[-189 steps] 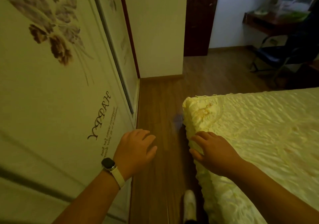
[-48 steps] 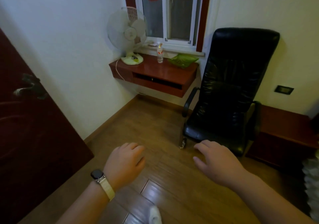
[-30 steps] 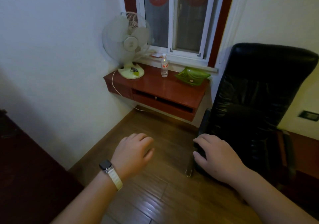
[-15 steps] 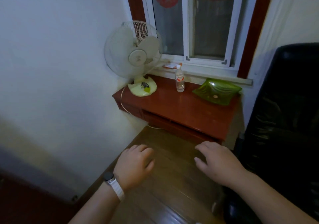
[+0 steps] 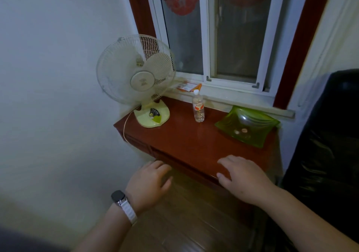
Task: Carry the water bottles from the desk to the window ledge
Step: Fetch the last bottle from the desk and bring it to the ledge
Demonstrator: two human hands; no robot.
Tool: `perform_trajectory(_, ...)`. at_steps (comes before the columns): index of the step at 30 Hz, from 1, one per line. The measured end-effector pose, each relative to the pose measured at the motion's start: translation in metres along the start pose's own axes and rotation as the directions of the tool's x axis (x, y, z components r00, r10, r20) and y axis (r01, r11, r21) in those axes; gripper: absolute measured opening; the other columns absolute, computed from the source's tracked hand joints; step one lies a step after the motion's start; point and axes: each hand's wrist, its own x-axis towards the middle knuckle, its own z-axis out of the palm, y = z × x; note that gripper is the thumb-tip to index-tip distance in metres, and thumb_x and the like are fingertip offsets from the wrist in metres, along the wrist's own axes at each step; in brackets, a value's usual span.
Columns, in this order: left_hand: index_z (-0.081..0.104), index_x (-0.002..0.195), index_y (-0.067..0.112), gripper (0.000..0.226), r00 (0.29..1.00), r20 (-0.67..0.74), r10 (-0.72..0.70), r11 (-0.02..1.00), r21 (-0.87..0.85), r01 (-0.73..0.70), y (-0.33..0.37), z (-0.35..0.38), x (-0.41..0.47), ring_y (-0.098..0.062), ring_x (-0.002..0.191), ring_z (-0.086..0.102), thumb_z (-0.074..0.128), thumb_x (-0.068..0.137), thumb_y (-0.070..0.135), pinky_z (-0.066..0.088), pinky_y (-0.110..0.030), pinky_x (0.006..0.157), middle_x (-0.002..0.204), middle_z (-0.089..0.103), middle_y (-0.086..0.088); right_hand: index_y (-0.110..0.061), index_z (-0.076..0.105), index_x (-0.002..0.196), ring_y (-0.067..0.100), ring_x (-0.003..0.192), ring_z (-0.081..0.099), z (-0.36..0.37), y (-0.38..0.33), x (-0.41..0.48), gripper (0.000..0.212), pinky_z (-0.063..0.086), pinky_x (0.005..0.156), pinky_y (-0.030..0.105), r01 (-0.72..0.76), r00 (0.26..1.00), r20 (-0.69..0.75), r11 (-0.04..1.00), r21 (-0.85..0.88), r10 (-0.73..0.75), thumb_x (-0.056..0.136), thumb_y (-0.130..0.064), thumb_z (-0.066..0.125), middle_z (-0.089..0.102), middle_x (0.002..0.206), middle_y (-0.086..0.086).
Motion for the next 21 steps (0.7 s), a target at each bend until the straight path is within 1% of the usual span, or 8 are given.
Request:
perform_trajectory(5,0.058,0.128,0.030,0.038,1.000,-0.003,0.022,1.000,-0.022,-0.022,-0.032,0.018,0.052,-0.010,0.112,0.055,0.046,0.096,0.046,0.046,-0.025,0.090,0.127,0.059,0.008,-0.034,0.046,0.136,0.009,0.113,0.052,0.010,0.007,0.044,0.047,0.042,0.093,0.029,-0.028,0.999,0.033,1.000,0.010,0.028,0.094,-0.053,0.042,0.055,0.126,-0.013)
perform_trajectory(8,0.058,0.126,0.032,0.038,0.998,0.005,0.070,0.997,-0.044,-0.069,-0.057,0.032,0.092,-0.010,0.110,0.054,0.043,0.095,0.048,0.047,-0.029,0.091,0.124,0.060,0.009,-0.033,0.047,0.134,0.011,0.113,0.052,0.021,0.013,0.076,0.046,0.042,0.093,0.029,-0.055,0.998,0.033,0.998,-0.029,0.056,0.094,-0.053,0.040,0.056,0.124,-0.012)
perform_trajectory(11,0.059,0.124,0.032,0.039,0.991,0.005,0.134,0.989,-0.062,-0.133,-0.087,0.045,0.140,-0.010,0.107,0.055,0.041,0.094,0.049,0.047,-0.031,0.090,0.121,0.061,0.010,-0.032,0.048,0.133,0.012,0.112,0.052,0.027,0.019,0.115,0.046,0.043,0.093,0.031,-0.114,0.993,0.031,0.992,-0.060,0.116,0.094,-0.053,0.039,0.056,0.121,-0.012)
perform_trajectory(15,0.062,0.123,0.030,0.038,0.983,-0.007,0.182,0.980,-0.085,-0.182,-0.131,0.050,0.208,-0.015,0.107,0.058,0.046,0.092,0.047,0.048,-0.034,0.087,0.121,0.063,0.008,-0.030,0.050,0.133,0.012,0.112,0.054,0.028,0.015,0.178,0.047,0.045,0.093,0.031,-0.193,0.981,0.019,0.977,-0.088,0.195,0.093,-0.054,0.040,0.057,0.121,-0.010)
perform_trajectory(17,0.062,0.123,0.030,0.039,0.981,-0.006,0.191,0.977,-0.099,-0.191,-0.153,0.049,0.237,-0.016,0.108,0.058,0.047,0.091,0.047,0.048,-0.036,0.088,0.120,0.064,0.009,-0.030,0.051,0.132,0.011,0.113,0.054,0.026,0.010,0.211,0.048,0.045,0.092,0.030,-0.231,0.972,0.012,0.969,-0.086,0.233,0.092,-0.054,0.041,0.057,0.122,-0.010)
perform_trajectory(21,0.061,0.124,0.030,0.039,0.970,0.010,0.242,0.959,-0.155,-0.237,-0.195,0.054,0.286,-0.013,0.109,0.057,0.046,0.093,0.047,0.046,-0.033,0.091,0.121,0.062,0.011,-0.031,0.052,0.130,0.013,0.113,0.055,0.027,0.000,0.264,0.047,0.046,0.092,0.031,-0.319,0.948,-0.012,0.945,-0.077,0.319,0.091,-0.055,0.043,0.059,0.121,-0.008)
